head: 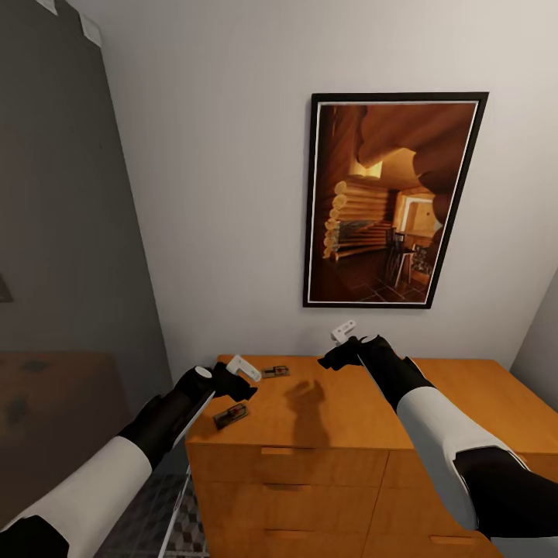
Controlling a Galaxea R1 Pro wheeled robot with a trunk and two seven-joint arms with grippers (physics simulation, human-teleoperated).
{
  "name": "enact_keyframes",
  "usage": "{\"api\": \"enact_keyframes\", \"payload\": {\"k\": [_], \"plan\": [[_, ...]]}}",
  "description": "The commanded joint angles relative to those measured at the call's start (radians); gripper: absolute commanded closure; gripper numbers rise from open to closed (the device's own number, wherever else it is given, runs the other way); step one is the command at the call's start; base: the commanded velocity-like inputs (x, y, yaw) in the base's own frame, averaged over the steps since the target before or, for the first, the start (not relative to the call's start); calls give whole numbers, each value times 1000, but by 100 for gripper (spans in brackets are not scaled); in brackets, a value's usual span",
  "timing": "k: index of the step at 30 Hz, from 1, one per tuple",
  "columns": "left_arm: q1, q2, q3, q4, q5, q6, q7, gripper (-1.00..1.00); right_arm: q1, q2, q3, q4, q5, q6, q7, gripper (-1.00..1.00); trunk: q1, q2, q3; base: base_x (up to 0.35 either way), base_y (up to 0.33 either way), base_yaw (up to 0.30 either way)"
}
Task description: Take the four mousetraps from the cabinet in the bathroom and place them on the bathroom floor. Make sure all four end up on the same floor surface, and ensure that at least two of them are either under or directly next to the same bathroom sink.
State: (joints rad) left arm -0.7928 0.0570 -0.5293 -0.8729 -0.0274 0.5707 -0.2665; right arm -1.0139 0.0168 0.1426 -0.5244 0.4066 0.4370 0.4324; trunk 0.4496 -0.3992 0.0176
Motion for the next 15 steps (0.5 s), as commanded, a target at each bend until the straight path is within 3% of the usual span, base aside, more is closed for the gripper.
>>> {"api": "enact_keyframes", "payload": {"k": [1, 15], "plan": [[0, 0, -4, 2, -3, 4, -5, -100, 0, 0, 0, -2, 11, 3, 6, -100, 0, -1, -1, 0, 0, 0], [0, 3, -21, 46, -4, 2, -103, -100, 0, 0, 0, 17, 10, 2, 6, -100, 0, -1, -1, 0, 0, 0]]}}
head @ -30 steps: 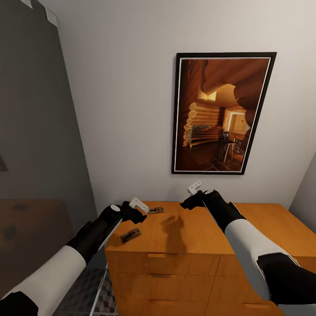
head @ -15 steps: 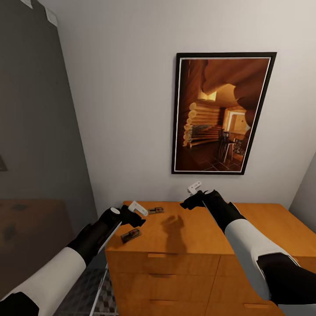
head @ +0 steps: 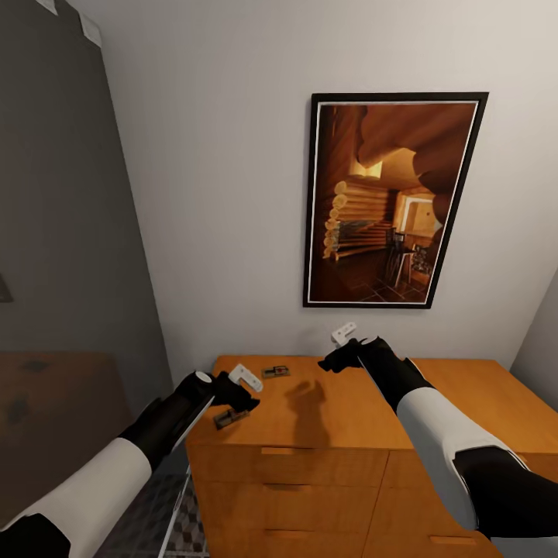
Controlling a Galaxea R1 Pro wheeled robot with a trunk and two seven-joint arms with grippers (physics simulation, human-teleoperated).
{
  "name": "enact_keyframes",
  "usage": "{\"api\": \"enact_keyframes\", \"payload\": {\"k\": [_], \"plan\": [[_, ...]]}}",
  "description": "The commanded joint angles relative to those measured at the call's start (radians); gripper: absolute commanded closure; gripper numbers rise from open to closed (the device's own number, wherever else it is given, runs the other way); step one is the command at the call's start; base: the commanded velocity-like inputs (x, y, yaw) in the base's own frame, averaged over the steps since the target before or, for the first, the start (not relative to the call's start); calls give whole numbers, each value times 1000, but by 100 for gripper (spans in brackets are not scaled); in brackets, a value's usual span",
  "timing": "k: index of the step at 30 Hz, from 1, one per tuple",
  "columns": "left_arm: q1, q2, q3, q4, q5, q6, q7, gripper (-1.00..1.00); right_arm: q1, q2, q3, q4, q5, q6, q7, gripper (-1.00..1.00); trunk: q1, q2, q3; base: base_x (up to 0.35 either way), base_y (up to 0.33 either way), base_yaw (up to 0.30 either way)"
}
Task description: Take the four mousetraps from the cabinet in the bathroom and place them on the bathroom floor. Make sure all four end up on the same floor surface, and ensure that at least two of them are either under or directly next to the same bathroom sink.
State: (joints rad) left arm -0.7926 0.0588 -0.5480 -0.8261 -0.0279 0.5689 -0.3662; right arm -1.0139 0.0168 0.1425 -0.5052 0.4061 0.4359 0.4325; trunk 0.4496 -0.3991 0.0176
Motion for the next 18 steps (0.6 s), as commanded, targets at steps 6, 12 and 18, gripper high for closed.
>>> {"api": "enact_keyframes", "payload": {"k": [6, 12, 18], "plan": [[0, -7, 1, 46, -6, -10, -8, -100, 0, 0, 0, 13, 11, 3, 7, -100, 0, -1, -1, 0, 0, 0], [-2, -13, -1, 145, -9, -64, -4, -100, 0, 0, 0, 19, 11, 3, 6, -100, 0, -1, -1, 0, 0, 0], [-10, -34, 0, 257, -11, -174, -2, -100, 0, 0, 0, 20, 11, 3, 6, -100, 0, -1, -1, 0, 0, 0]]}}
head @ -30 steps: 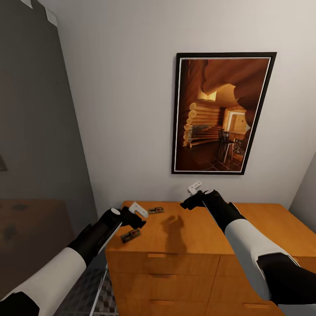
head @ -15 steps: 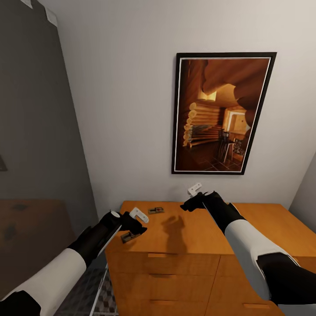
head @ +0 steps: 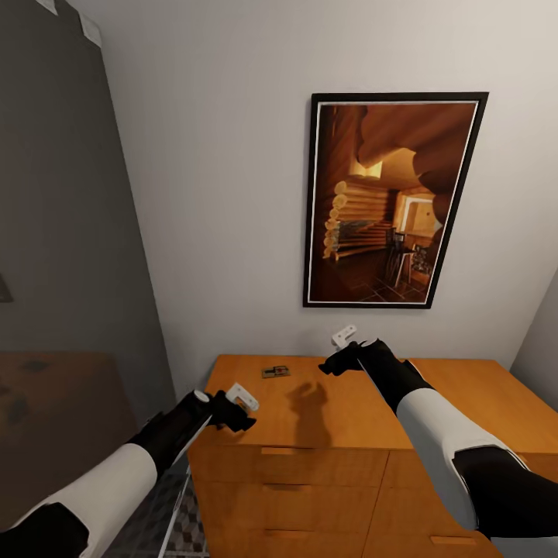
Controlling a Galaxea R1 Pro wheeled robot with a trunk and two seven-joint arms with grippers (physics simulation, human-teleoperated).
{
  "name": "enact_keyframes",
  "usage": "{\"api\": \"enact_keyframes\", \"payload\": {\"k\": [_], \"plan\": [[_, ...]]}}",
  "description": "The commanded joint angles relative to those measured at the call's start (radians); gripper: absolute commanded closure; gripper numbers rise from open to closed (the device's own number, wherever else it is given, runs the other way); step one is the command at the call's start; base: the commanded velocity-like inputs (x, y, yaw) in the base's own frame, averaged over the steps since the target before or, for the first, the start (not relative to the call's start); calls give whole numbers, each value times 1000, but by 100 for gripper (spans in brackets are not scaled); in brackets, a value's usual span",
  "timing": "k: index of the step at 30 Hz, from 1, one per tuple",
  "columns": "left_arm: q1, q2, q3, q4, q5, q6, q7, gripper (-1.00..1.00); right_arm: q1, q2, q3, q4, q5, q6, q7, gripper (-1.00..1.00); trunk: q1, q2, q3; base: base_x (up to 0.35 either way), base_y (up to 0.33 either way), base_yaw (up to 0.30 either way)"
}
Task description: Take the four mousetraps from the cabinet in the bathroom and place them on the bathroom floor. Make sure all four end up on the same floor surface, and ensure that at least two of them are either under or directly next to the same bathroom sink.
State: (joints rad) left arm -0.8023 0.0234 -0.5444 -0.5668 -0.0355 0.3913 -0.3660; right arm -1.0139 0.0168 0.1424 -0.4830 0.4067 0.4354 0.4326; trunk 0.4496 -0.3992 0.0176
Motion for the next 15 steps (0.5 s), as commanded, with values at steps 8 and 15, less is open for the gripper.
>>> {"api": "enact_keyframes", "payload": {"k": [8, 15], "plan": [[-5, -7, 21, 26, -3, -35, -2, -100, 0, 0, 0, 0, 11, 3, 7, -100, 0, -1, -1, 0, 0, 0], [-8, -7, 59, 25, -4, -41, -1, -100, 0, 0, 0, 0, 10, 3, 8, -100, 0, -1, -1, 0, 0, 0]]}}
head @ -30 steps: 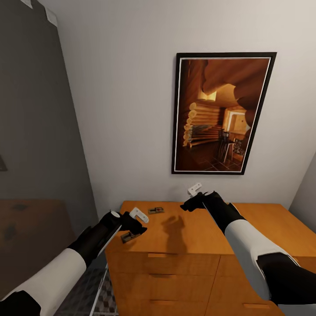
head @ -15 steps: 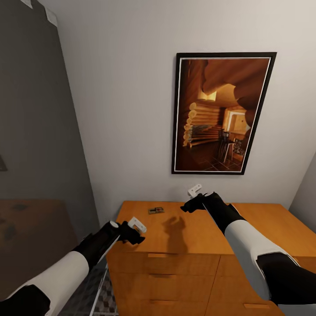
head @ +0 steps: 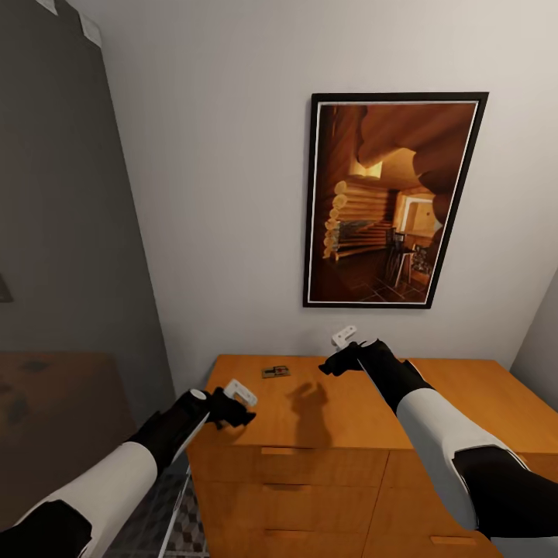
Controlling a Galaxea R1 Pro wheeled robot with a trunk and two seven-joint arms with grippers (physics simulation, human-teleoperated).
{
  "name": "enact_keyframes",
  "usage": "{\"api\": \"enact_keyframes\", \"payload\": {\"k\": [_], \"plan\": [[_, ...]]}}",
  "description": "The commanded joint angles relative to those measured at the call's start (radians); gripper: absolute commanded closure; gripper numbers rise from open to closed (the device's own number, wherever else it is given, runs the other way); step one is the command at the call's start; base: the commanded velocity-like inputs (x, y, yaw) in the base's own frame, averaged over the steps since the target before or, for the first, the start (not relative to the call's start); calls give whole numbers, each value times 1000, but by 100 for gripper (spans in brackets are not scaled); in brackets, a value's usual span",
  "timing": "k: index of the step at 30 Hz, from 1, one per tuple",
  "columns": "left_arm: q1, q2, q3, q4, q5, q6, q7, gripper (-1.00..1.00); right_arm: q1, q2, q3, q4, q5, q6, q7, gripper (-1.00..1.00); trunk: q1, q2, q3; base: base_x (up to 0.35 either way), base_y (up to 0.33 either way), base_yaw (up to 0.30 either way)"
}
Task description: Take the four mousetraps from the cabinet in the bathroom and place them on the bathroom floor. Make sure all four end up on the same floor surface, and ensure that at least two of them are either under or directly next to the same bathroom sink.
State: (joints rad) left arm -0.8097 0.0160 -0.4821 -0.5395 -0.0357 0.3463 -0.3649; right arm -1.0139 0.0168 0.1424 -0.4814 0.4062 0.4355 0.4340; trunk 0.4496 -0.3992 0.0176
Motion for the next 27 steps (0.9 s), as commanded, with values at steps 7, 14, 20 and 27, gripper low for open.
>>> {"api": "enact_keyframes", "payload": {"k": [7, 14, 20, 27], "plan": [[-2, 1, 24, -4, -4, 1, 2, -100, 0, 0, 0, 6, 10, 3, 7, -100, 0, -1, -1, 0, 0, 0], [-3, 2, 30, -6, -4, 0, 4, -100, 0, 0, 0, 14, 10, 3, 8, -100, 0, -1, -1, 0, 0, 0], [-2, 7, 32, -7, -5, 0, 4, -100, 0, 0, 0, 17, 10, 3, 6, -100, 0, -1, -1, 0, 0, 0], [-2, 10, 31, -5, -6, 0, 3, -100, 0, 0, 0, 18, 10, 3, 5, -100, 0, -1, -1, 0, 0, 0]]}}
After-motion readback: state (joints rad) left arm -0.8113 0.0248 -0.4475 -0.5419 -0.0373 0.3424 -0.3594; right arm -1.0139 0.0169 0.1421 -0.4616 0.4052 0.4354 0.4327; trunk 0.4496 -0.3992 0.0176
